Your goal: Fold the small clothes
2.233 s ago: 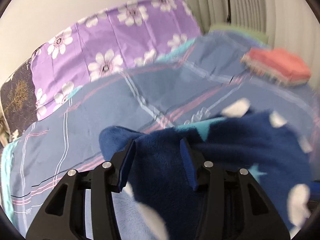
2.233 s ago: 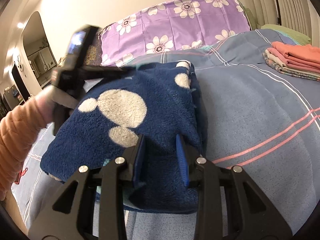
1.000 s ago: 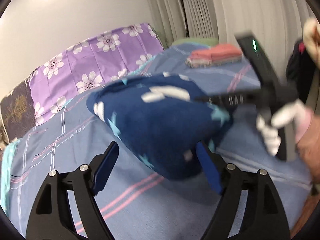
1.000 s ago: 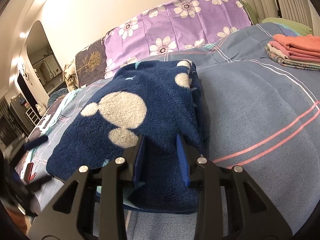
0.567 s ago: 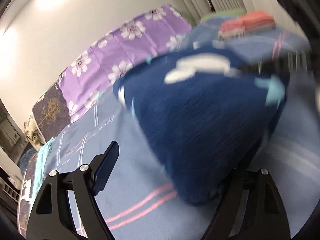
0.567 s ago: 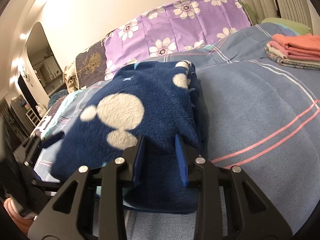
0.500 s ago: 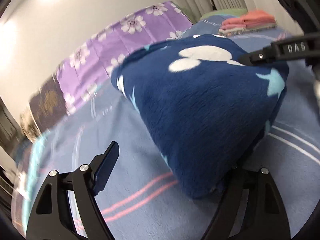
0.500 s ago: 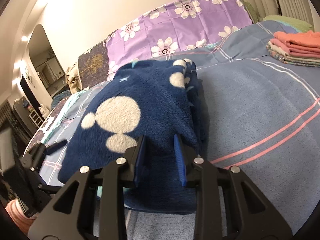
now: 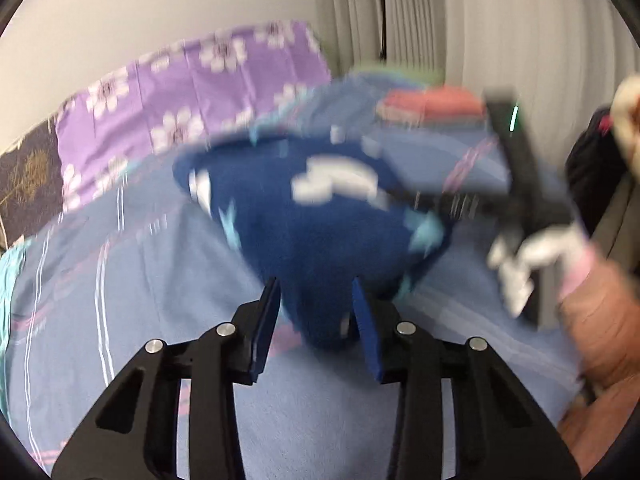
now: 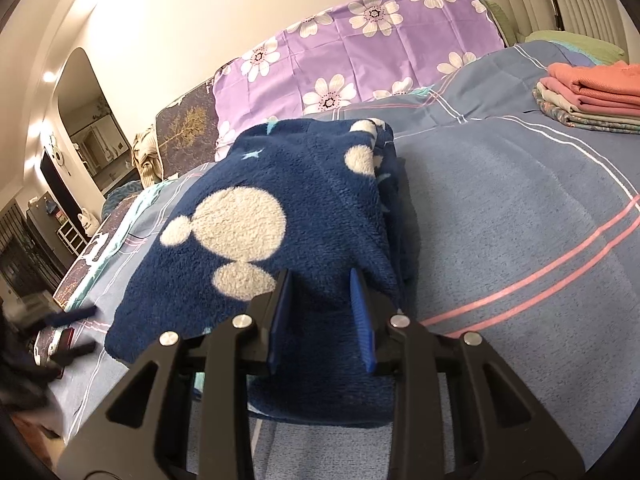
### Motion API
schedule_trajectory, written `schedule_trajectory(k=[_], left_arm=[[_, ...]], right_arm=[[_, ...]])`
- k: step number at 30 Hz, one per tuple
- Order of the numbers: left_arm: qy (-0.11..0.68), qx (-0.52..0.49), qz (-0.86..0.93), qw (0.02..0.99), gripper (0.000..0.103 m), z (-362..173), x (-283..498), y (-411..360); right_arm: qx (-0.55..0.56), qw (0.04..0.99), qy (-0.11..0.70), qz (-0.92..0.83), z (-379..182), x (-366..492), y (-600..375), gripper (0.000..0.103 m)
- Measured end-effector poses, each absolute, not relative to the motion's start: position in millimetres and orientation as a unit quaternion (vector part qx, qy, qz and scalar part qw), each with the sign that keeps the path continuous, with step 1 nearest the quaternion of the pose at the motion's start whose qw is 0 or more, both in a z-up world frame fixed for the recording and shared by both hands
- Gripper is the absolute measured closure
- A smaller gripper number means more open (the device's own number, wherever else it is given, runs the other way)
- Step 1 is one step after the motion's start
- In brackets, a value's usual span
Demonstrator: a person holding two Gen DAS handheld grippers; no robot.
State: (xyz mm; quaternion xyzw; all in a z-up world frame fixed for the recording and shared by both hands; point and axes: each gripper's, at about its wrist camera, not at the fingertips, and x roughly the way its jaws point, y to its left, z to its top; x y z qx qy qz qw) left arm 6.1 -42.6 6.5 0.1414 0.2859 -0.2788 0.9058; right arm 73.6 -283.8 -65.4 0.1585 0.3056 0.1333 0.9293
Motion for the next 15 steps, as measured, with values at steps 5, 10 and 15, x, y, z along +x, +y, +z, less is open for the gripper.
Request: schedule_trajectory(k=[5, 10, 15], left_arm=[[0.273, 0.145, -0.295, 0.904, 0.064, 6.6, 57.8, -76.0], [0.332, 0.161, -0.315, 0.874, 0.059, -47.1, 95.8, -104.8], [0.351, 0.169, -0.302, 0.87, 0.059, -41.1, 97.4, -112.2]], right_arm=[[0.148, 0.932, 0.305, 0.128, -64.2, 73.2, -279.6, 0.073], [0.146, 0.934, 0.305, 0.117, -65.4, 72.2, -278.0, 0.072], [0.135, 0.936, 0.304, 0.114, -60.4, 72.1, -275.0, 0.07]])
